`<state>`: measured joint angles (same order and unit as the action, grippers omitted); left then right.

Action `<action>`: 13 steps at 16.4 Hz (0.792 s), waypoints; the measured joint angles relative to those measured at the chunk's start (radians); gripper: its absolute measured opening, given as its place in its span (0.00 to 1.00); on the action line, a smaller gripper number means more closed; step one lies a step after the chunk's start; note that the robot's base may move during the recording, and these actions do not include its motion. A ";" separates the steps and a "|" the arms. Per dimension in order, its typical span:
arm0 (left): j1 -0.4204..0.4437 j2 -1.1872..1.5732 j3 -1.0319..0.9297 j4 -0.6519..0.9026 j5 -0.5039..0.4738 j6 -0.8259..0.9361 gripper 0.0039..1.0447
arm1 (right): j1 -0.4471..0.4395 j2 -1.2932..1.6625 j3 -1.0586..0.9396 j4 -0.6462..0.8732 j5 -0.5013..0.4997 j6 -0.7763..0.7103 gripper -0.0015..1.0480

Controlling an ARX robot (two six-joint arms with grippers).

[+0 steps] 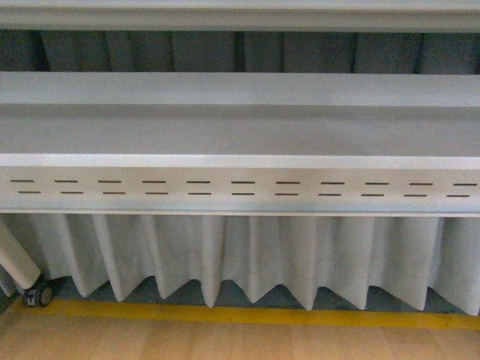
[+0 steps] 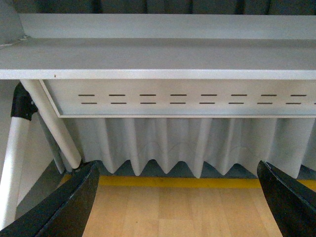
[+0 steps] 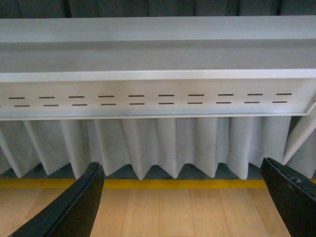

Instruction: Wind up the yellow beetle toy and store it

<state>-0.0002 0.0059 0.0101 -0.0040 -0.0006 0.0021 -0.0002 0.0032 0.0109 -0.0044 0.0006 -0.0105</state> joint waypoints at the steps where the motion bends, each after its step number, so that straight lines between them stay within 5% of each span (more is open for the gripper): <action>1: 0.000 0.000 0.000 0.000 0.000 0.000 0.94 | 0.000 0.000 0.000 0.000 0.000 0.000 0.94; 13: 0.000 0.000 0.000 0.000 0.000 0.000 0.94 | 0.000 0.000 0.000 0.000 0.000 0.000 0.94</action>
<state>-0.0002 0.0059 0.0101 -0.0040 -0.0006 0.0021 -0.0002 0.0032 0.0109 -0.0044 0.0002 -0.0105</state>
